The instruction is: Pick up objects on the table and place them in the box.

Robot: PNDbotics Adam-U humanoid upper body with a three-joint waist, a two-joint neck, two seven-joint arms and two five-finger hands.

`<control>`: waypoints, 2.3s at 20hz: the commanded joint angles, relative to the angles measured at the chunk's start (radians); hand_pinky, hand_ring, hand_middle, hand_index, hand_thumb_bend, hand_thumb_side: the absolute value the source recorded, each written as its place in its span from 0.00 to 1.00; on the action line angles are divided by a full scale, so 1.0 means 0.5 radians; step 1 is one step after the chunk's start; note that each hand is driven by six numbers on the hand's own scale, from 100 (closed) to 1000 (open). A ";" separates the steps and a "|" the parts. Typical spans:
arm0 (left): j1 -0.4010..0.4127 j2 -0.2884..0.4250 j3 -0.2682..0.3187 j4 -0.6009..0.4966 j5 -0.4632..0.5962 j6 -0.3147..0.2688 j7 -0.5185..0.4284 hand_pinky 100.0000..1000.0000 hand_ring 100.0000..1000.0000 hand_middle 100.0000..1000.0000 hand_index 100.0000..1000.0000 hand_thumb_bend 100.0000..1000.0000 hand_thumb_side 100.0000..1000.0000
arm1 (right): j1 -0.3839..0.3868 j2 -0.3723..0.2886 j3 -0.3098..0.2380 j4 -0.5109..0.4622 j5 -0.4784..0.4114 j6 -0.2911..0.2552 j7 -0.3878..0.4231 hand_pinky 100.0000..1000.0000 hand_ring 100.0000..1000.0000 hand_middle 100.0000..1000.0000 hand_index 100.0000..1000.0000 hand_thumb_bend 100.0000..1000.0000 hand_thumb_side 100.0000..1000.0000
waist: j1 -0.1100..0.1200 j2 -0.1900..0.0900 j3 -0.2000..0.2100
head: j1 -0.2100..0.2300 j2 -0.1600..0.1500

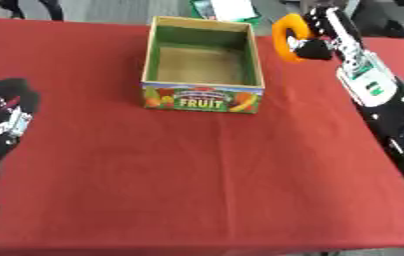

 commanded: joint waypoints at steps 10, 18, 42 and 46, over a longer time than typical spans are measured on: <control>-0.066 0.016 -0.036 -0.039 0.018 0.007 -0.046 0.69 0.80 0.68 0.61 0.50 0.33 | -0.271 0.146 0.009 0.182 0.193 -0.062 0.078 0.53 0.50 0.27 0.39 0.03 0.00 | 0.002 -0.019 0.122 | -0.075 -0.018; -0.079 0.007 -0.048 -0.041 0.020 0.009 -0.058 0.69 0.80 0.68 0.61 0.50 0.33 | -0.319 0.267 0.023 0.303 0.392 -0.130 0.154 0.55 0.53 0.37 0.50 0.18 0.00 | 0.004 -0.010 0.133 | -0.099 -0.020; -0.035 0.010 -0.014 -0.024 0.016 -0.004 -0.023 0.69 0.80 0.68 0.61 0.51 0.33 | -0.128 0.064 0.045 -0.291 0.232 -0.233 0.460 0.64 0.71 0.67 0.79 0.38 0.07 | 0.010 -0.042 -0.002 | -0.026 -0.017; -0.028 0.014 0.001 -0.022 0.014 -0.008 -0.007 0.69 0.80 0.68 0.61 0.51 0.33 | 0.036 -0.032 -0.115 -0.444 0.106 -0.123 0.340 0.61 0.67 0.63 0.78 0.36 0.05 | 0.015 -0.040 -0.046 | 0.003 -0.024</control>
